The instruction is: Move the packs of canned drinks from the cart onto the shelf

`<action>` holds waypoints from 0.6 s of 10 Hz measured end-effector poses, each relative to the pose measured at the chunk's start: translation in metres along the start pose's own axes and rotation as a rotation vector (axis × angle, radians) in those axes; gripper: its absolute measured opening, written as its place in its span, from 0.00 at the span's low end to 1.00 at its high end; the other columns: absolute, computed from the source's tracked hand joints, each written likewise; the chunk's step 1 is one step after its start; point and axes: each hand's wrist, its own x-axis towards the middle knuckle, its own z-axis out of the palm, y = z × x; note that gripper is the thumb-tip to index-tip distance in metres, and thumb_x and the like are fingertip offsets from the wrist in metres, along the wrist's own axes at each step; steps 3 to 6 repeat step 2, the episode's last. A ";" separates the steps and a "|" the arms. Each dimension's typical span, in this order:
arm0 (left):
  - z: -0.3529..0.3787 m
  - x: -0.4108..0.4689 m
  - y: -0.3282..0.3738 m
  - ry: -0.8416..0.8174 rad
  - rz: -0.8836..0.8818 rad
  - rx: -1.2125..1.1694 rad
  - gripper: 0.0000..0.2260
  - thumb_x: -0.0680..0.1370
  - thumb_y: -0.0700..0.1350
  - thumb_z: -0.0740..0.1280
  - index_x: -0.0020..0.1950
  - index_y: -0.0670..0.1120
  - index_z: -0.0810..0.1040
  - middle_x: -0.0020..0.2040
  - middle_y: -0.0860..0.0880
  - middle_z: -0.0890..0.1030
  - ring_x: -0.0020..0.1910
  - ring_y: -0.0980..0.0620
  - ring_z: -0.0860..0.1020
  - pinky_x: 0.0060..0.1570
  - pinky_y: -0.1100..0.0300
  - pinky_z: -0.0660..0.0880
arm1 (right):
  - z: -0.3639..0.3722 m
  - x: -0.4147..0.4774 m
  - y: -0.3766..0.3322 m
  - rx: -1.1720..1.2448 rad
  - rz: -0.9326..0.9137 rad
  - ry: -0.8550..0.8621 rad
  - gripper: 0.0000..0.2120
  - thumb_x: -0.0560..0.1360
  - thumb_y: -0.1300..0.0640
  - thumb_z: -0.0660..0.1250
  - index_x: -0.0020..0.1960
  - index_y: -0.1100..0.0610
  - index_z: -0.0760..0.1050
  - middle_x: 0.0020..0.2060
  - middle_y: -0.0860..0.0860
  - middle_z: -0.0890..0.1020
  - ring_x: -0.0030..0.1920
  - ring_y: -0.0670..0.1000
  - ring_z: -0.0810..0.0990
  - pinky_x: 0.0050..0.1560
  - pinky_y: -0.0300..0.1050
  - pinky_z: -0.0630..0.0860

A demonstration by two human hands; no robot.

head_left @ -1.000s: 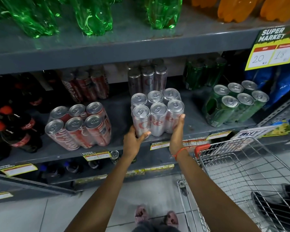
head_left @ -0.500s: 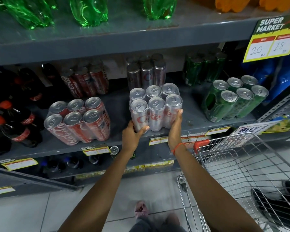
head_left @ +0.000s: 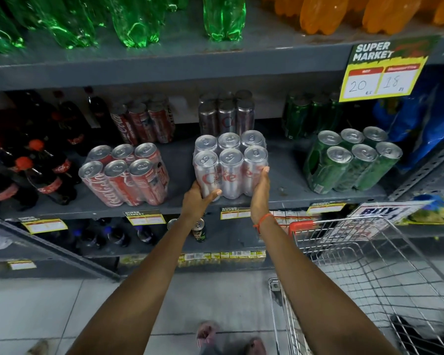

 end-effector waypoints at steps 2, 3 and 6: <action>-0.011 -0.018 0.050 -0.137 -0.107 0.395 0.21 0.73 0.55 0.67 0.60 0.42 0.75 0.60 0.41 0.79 0.58 0.41 0.77 0.50 0.56 0.73 | 0.005 -0.023 -0.019 -0.303 -0.037 0.329 0.24 0.85 0.50 0.51 0.72 0.64 0.71 0.69 0.64 0.72 0.73 0.62 0.69 0.74 0.48 0.62; -0.011 -0.018 0.050 -0.137 -0.107 0.395 0.21 0.73 0.55 0.67 0.60 0.42 0.75 0.60 0.41 0.79 0.58 0.41 0.77 0.50 0.56 0.73 | 0.005 -0.023 -0.019 -0.303 -0.037 0.329 0.24 0.85 0.50 0.51 0.72 0.64 0.71 0.69 0.64 0.72 0.73 0.62 0.69 0.74 0.48 0.62; -0.011 -0.018 0.050 -0.137 -0.107 0.395 0.21 0.73 0.55 0.67 0.60 0.42 0.75 0.60 0.41 0.79 0.58 0.41 0.77 0.50 0.56 0.73 | 0.005 -0.023 -0.019 -0.303 -0.037 0.329 0.24 0.85 0.50 0.51 0.72 0.64 0.71 0.69 0.64 0.72 0.73 0.62 0.69 0.74 0.48 0.62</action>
